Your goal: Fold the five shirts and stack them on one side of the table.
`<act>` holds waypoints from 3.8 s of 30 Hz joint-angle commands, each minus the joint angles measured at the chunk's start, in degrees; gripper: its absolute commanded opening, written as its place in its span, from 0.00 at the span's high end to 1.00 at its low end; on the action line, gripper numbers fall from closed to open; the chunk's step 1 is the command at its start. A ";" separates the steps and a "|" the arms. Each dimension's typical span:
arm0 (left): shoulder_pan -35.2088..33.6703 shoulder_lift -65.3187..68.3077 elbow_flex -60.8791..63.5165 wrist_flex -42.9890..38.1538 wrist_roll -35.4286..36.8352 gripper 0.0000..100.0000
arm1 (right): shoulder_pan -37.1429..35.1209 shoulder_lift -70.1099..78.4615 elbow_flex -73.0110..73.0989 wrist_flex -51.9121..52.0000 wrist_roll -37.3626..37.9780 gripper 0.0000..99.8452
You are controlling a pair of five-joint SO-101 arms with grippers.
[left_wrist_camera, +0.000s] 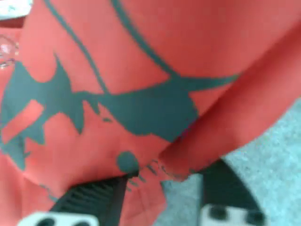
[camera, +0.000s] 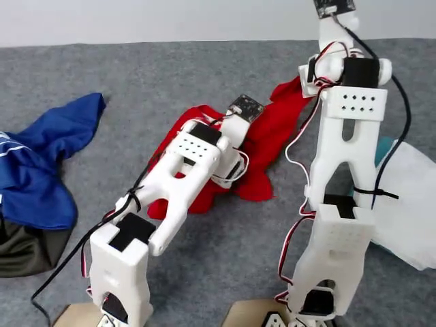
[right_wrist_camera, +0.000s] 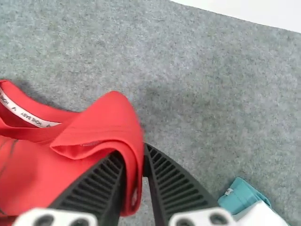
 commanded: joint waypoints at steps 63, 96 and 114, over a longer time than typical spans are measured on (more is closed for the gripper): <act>-10.90 -27.69 5.93 25.14 -22.15 0.77 | -2.51 -0.66 16.26 4.53 -0.44 0.99; -20.40 -13.54 16.22 -5.36 -22.42 0.85 | -2.59 -0.84 16.18 6.64 -0.53 0.99; -20.22 -33.67 1.63 11.52 -22.51 1.00 | -0.40 -14.55 16.09 6.55 -0.26 0.99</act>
